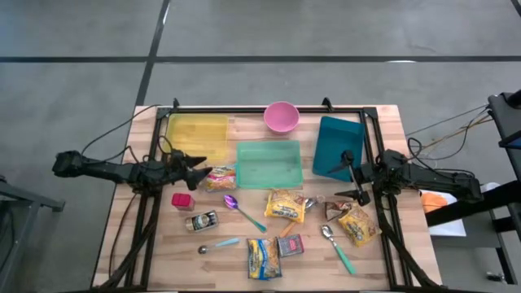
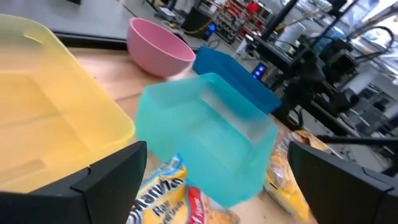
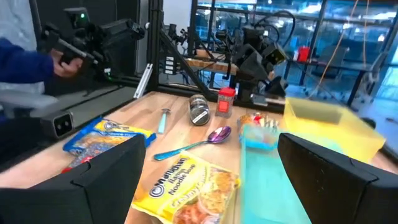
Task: Pick & Place Food Item
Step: Put the blue spoon into the green bin
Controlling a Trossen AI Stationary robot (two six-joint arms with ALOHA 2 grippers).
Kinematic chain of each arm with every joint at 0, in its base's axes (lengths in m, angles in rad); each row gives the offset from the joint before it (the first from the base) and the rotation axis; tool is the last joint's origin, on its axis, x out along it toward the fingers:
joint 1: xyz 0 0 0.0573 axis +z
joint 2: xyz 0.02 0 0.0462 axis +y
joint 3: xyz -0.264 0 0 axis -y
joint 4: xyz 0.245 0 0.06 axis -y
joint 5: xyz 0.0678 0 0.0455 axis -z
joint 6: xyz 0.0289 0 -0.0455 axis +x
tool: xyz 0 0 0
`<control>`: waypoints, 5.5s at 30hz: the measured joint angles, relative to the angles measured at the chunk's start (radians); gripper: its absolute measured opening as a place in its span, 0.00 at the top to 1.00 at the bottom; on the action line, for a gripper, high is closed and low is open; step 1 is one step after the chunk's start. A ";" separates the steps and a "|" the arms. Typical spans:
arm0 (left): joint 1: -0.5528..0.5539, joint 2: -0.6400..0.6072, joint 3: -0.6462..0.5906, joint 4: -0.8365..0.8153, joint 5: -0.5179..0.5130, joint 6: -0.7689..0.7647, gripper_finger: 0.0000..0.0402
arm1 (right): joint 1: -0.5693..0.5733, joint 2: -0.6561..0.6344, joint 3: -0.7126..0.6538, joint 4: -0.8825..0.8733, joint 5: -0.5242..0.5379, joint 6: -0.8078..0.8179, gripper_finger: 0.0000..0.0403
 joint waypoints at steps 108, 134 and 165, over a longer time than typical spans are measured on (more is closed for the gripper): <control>-0.151 1.384 0.962 -0.472 0.454 0.759 0.31 | 0.000 0.572 0.685 -0.719 0.342 0.289 0.10; -0.154 1.537 0.988 -0.467 0.465 0.866 0.44 | 0.001 0.565 0.685 -0.717 0.341 0.277 0.10; -0.096 1.539 0.991 -0.523 0.545 0.834 0.98 | 0.001 0.564 0.685 -0.717 0.337 0.281 0.10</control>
